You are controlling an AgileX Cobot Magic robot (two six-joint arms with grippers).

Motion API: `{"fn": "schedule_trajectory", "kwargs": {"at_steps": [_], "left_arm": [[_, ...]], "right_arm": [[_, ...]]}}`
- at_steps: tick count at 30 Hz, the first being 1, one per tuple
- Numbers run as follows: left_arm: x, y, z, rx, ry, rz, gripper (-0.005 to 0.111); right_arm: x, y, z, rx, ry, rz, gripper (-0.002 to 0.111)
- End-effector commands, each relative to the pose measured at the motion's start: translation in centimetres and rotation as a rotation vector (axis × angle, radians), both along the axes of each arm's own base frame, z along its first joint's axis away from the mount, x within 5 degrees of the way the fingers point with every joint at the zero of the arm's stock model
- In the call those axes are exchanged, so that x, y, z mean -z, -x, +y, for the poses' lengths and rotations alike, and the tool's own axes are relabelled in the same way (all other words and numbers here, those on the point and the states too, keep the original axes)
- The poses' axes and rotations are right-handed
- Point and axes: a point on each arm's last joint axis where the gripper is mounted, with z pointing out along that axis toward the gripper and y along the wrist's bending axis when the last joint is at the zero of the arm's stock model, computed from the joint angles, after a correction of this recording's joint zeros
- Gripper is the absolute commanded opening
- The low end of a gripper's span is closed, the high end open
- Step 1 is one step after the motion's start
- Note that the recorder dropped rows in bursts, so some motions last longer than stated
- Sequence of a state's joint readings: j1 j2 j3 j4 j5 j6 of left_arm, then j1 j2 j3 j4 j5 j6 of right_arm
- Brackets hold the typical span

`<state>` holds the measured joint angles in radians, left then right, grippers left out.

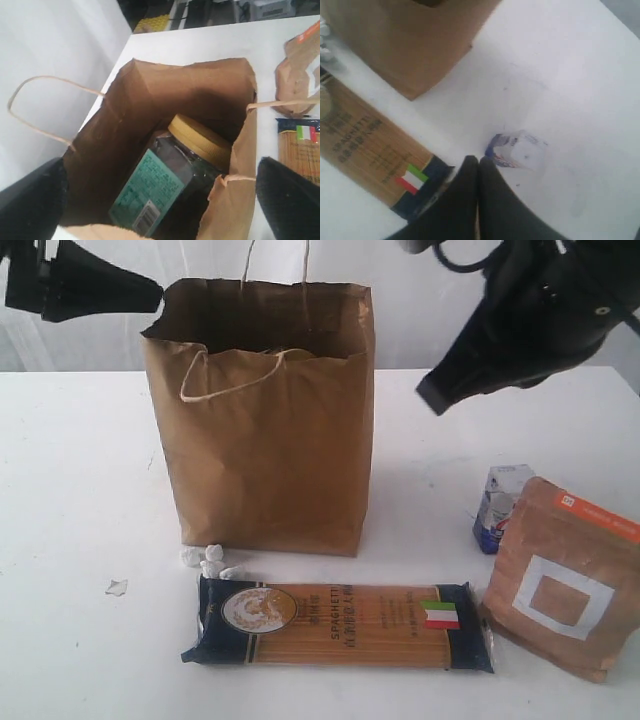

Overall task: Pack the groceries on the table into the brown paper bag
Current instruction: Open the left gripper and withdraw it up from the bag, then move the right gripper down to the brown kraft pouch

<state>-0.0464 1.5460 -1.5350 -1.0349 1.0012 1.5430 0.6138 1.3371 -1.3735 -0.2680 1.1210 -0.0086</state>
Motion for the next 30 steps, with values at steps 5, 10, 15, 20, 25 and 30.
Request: {"fn": "schedule_trajectory", "kwargs": {"at_steps": [5, 10, 15, 20, 25, 30], "left_arm": [[-1.7, 2.3, 2.3, -0.345, -0.126, 0.170, 0.103], [-0.3, 3.8, 3.2, -0.352, -0.306, 0.313, 0.079], [0.6, 5.1, 2.7, -0.236, -0.309, 0.450, 0.055], [0.8, 4.9, 2.1, -0.383, -0.138, 0.715, 0.029], [2.1, 3.3, 2.3, -0.557, -0.066, 0.898, 0.000], [2.2, 1.5, 4.6, -1.129, 0.150, 0.967, 0.000]], "right_arm": [[0.3, -1.8, -5.7, 0.053, -0.006, 0.094, 0.000], [0.5, -1.7, -6.4, 0.056, 0.017, 0.128, 0.000], [0.5, -1.7, -6.4, 0.056, 0.016, 0.131, 0.000], [0.5, -1.6, -6.4, 0.060, 0.015, 0.143, 0.000], [0.5, -1.6, -6.5, 0.057, 0.021, 0.141, 0.000], [1.0, -1.6, -6.5, 0.054, 0.031, 0.155, 0.000]]}}
